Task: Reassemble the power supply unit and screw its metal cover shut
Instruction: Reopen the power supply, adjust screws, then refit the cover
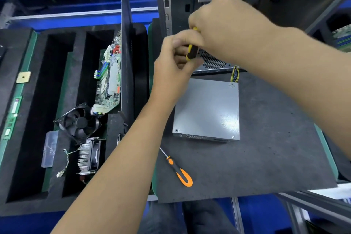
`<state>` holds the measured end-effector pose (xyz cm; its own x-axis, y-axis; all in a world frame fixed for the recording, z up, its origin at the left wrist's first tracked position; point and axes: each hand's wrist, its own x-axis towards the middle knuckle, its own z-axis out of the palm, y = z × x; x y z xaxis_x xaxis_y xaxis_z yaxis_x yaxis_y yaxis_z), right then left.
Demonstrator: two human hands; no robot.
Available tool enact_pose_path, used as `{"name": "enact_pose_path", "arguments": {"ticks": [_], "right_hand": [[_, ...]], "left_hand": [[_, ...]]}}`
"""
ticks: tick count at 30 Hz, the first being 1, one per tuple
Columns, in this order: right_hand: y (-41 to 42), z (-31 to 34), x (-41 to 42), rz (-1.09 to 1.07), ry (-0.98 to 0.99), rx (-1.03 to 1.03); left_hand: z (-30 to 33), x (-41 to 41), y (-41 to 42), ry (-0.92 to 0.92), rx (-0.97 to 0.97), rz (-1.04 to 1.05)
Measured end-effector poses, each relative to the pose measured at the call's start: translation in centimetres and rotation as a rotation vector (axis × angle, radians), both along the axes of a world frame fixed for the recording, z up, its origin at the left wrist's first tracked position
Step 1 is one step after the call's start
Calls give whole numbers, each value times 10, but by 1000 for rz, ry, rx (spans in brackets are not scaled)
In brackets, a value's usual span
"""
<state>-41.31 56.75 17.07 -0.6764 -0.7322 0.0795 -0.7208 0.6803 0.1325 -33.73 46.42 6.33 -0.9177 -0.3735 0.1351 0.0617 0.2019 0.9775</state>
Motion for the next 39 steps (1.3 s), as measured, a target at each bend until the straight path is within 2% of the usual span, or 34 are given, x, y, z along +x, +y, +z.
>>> {"name": "enact_pose_path", "arguments": {"ticks": [2,4,6,9,11,13,14,16,19,21,23,26,29,31,33,35,37,39], "right_hand": [[4,-2,4,27,-101,-65],[7,-1,4,141,-249,-114],[7,-2,1,139,-171,-76],[6,-3,3,-45,-35,6],[9,-3,7,-56,-159,-13],[12,-2,8,51,-333,-77],[13,0,7,91,-346,-91],[12,-1,5,61,-233,-88],[9,-5,8,-127,-98,-69],[12,-8,13,-96,-240,-176],[15,-9,14,47,-380,-254],[27,-8,14,33,-277,-361],[52,-20,12,-175,-191,-576],[68,-27,15,-382,-399,-844],[91,-38,24,-465,-670,-976],[109,-57,41,-446,-939,-925],[116,-69,60,-367,-1122,-733],[112,-80,77,-199,-1056,-452]], "left_hand": [[-3,-2,-1,17,-3,32],[-3,1,-4,-1,-16,-32],[-1,3,-5,-27,-52,-104],[1,2,2,-40,-101,-113],[2,0,7,-9,-55,-23],[-1,-1,6,-4,-16,8],[-3,0,6,-13,-24,-14],[-5,3,8,-32,-44,-83],[-5,3,12,-54,-99,-76],[-3,2,17,-47,-97,29],[-3,3,18,-41,-68,80],[0,11,24,-36,-110,4],[8,24,33,64,-218,-14],[6,41,38,83,-276,-6],[-4,66,41,82,-304,-20],[-16,95,39,67,-308,-28],[-24,123,32,59,-331,-15],[-29,147,22,12,-346,-43]]}}
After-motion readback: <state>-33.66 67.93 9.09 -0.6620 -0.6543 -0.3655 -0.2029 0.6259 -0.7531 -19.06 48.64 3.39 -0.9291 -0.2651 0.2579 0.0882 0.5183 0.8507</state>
